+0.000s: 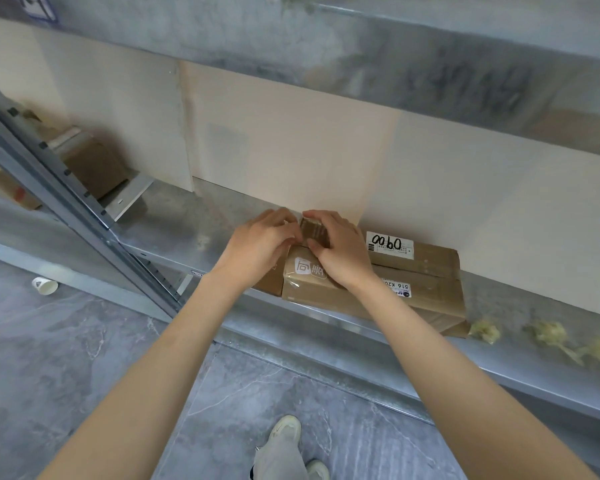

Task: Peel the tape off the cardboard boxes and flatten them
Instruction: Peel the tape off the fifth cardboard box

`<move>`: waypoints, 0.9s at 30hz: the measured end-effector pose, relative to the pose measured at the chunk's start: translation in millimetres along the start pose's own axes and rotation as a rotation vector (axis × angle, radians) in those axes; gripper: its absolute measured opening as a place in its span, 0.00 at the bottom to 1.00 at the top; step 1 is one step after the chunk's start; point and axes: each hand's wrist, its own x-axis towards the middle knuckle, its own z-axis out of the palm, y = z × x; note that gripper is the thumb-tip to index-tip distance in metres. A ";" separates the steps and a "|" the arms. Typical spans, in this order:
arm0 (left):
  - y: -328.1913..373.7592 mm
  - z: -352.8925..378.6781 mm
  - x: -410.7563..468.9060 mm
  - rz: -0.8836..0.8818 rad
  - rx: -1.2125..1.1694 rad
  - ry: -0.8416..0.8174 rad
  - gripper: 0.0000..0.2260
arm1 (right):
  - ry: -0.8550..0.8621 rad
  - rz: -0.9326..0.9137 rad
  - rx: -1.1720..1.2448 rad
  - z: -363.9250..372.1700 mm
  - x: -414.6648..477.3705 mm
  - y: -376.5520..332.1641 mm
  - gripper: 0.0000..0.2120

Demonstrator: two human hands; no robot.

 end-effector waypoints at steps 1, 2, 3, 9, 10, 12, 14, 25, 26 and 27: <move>-0.9 -1.3 1.6 0.044 0.030 -0.014 0.06 | -0.001 0.000 -0.004 -0.1 0.0 0.1 0.20; -1.9 -2.2 3.3 0.084 0.058 -0.029 0.08 | -0.001 0.000 -0.010 0.0 -0.1 0.3 0.20; -2.7 -3.1 5.0 0.118 0.081 -0.043 0.10 | 0.000 -0.001 -0.015 0.2 -0.2 0.5 0.20; -4.7 -9.8 11.2 0.215 0.139 -0.102 0.13 | 0.003 -0.007 -0.027 0.8 -0.2 0.3 0.20; -4.6 -8.5 11.5 0.218 0.150 -0.098 0.13 | 0.003 -0.009 -0.029 0.7 -0.3 0.2 0.21; -4.2 -4.4 11.0 0.206 0.157 -0.084 0.14 | 0.005 -0.014 -0.037 1.1 -0.5 0.1 0.21; -4.8 -0.2 8.8 0.184 0.147 -0.070 0.15 | 0.004 -0.016 -0.044 1.5 -0.7 -0.2 0.21; -14.7 -1.4 -10.7 0.126 0.076 -0.065 0.20 | -0.009 -0.007 -0.055 -0.1 -2.5 -1.8 0.21; -14.2 -1.9 -12.0 0.125 0.072 -0.064 0.19 | -0.012 -0.006 -0.055 0.1 -2.6 -1.9 0.21; -13.6 -2.3 -12.6 0.129 0.069 -0.060 0.19 | -0.013 -0.006 -0.055 0.3 -2.6 -1.7 0.21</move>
